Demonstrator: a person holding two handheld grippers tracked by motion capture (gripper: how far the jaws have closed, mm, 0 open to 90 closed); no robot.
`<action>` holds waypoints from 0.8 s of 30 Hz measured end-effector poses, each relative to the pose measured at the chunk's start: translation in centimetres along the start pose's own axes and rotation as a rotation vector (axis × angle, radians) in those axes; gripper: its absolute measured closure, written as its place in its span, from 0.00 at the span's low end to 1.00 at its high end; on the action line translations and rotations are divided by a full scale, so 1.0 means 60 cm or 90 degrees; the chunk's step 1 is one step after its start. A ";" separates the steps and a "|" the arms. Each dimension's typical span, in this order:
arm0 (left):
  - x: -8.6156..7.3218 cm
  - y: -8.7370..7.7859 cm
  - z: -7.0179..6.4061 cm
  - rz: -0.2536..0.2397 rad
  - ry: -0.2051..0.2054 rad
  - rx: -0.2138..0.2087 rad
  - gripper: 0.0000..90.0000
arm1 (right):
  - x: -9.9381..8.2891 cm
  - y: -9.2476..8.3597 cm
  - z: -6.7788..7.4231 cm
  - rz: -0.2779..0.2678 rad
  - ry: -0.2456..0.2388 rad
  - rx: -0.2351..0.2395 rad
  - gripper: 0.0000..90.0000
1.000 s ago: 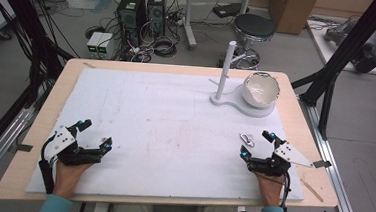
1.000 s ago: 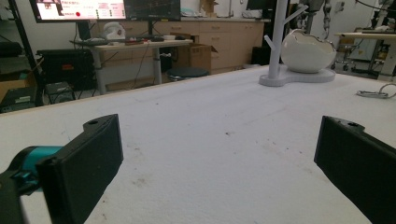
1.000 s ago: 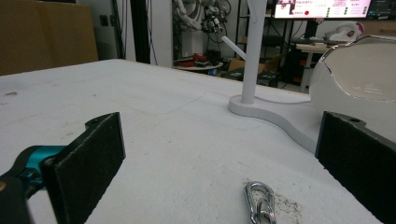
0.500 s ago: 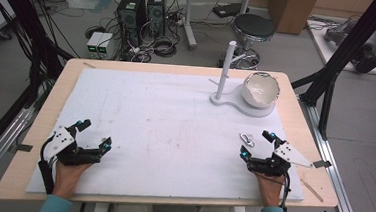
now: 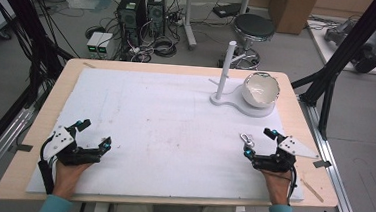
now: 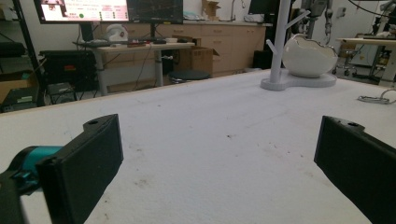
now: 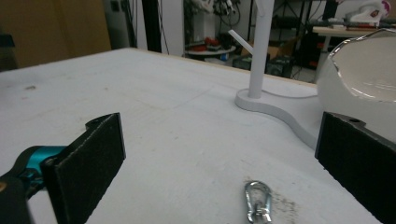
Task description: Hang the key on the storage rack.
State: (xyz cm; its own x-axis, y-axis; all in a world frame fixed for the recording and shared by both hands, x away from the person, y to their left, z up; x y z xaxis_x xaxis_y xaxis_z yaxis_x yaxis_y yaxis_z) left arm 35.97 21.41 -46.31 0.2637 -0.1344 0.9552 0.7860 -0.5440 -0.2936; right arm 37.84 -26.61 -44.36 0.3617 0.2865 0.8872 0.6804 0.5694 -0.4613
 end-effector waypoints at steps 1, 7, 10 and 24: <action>0.000 0.000 0.000 0.000 0.000 0.000 0.02 | 0.005 -0.003 -0.003 0.013 -0.003 0.001 0.01; 0.000 0.000 0.000 0.002 0.001 0.000 0.02 | 0.030 -0.011 -0.019 0.107 -0.040 0.025 0.01; 0.000 0.000 -0.001 0.002 0.004 0.000 0.02 | 0.037 -0.009 -0.026 0.149 -0.059 0.037 0.01; 0.000 0.001 -0.002 0.003 0.005 0.000 0.02 | 0.015 0.018 -0.046 0.381 -0.121 0.070 0.01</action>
State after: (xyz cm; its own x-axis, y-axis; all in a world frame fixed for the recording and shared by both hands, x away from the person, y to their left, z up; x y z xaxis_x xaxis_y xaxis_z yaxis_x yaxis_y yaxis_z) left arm 35.98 21.29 -46.34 0.2627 -0.1428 0.9543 0.7851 -0.5433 -0.2974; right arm 40.62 -27.87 -44.10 0.5331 0.7049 0.4679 0.3230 0.3415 -0.8826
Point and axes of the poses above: each handheld gripper's, and its own axes: y roughly forward along the jaws, x roughly out of its top, z roughly to its left, the point moved 10 cm from there along y, roughly forward along the jaws, and after that the axes turned 15 degrees about z, right-handed, at the moved point
